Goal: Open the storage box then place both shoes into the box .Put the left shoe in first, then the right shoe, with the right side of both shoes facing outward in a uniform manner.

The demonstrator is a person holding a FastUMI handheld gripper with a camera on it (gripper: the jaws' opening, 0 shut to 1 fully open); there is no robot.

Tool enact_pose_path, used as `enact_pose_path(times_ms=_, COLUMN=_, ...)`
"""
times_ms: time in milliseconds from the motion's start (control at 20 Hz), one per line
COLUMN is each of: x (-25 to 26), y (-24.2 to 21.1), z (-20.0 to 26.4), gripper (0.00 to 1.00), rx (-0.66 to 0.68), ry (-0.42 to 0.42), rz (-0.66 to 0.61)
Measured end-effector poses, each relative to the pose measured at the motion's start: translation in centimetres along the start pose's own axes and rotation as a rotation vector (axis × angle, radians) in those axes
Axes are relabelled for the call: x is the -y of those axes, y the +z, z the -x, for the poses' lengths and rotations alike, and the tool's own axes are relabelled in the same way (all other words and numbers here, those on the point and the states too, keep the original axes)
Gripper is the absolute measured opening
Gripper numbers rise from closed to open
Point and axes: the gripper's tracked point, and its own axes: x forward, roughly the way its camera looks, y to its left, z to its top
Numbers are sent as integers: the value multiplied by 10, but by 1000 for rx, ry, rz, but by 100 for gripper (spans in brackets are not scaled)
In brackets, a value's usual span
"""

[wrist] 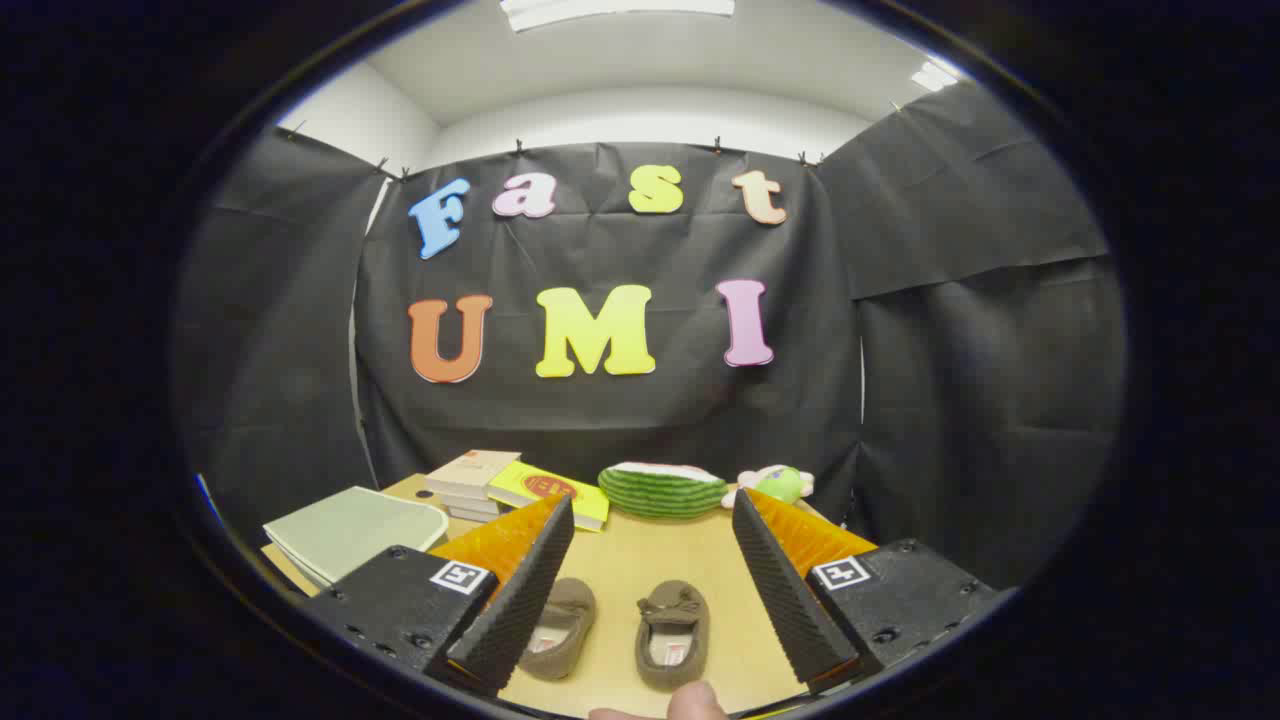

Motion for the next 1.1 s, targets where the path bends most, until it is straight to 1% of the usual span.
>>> enact_pose_path(times_ms=300, x=-3, y=6, z=-1, gripper=100, rx=3, ry=4, rz=-3)
enact_pose_path(times_ms=450, x=-6, y=12, z=-2, gripper=100, rx=12, ry=-11, rz=17)
enact_pose_path(times_ms=750, x=-24, y=12, z=-4, gripper=100, rx=1, ry=27, rz=30)
enact_pose_path(times_ms=1100, x=-32, y=8, z=-11, gripper=100, rx=-20, ry=51, rz=40)
